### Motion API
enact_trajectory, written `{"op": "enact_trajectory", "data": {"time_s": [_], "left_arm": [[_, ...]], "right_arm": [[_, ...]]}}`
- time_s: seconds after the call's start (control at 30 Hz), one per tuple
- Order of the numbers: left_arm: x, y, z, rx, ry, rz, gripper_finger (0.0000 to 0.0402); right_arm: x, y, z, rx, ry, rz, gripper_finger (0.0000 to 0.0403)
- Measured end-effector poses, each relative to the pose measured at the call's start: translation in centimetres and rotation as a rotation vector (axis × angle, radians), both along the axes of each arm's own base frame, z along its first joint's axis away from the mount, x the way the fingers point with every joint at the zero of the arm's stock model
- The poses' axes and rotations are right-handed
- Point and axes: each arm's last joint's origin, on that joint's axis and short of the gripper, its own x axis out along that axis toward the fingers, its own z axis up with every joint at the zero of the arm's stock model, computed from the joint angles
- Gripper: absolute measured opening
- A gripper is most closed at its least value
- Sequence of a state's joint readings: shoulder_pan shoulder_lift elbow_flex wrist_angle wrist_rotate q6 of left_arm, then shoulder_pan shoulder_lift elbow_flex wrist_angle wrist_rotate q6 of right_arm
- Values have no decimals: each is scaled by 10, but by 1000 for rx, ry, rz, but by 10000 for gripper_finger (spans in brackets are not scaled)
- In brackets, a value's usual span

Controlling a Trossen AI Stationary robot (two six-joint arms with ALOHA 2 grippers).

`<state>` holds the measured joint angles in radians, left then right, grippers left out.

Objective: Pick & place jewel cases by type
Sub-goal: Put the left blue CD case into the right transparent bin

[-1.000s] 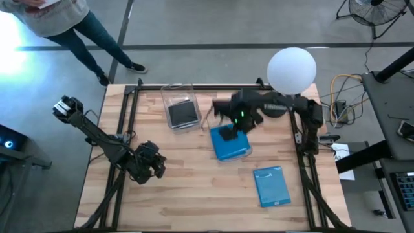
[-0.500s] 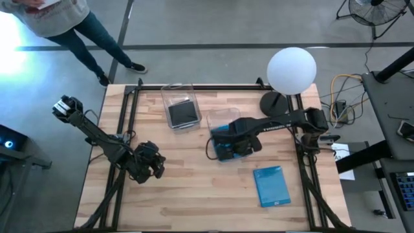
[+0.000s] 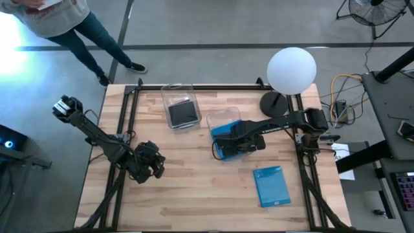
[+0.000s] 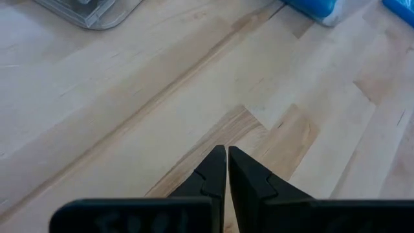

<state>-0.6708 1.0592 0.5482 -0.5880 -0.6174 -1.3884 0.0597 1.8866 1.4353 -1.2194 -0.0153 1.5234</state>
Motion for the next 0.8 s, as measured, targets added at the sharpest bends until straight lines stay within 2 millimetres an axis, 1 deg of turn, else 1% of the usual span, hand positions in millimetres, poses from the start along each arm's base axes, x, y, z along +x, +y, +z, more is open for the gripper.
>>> {"op": "enact_trajectory", "data": {"time_s": [0.2,0.4,0.5,0.6,0.67,0.8], "left_arm": [[0,0,0,0,2,0,0],[-2,1,2,-12,-4,-3,0],[-3,2,4,-26,1,-10,0],[-5,3,5,-35,5,-14,0],[-7,4,6,-38,6,-16,0],[-9,6,8,-38,12,-20,0]], "right_arm": [[5,-5,0,-191,-69,-151,197],[9,-10,-2,-392,-190,-385,197],[9,-11,-6,-435,-231,-501,197],[4,-12,-15,-451,-227,-590,197],[-1,-12,-19,-459,-224,-633,197],[-6,-13,-28,-494,-220,-652,196]]}}
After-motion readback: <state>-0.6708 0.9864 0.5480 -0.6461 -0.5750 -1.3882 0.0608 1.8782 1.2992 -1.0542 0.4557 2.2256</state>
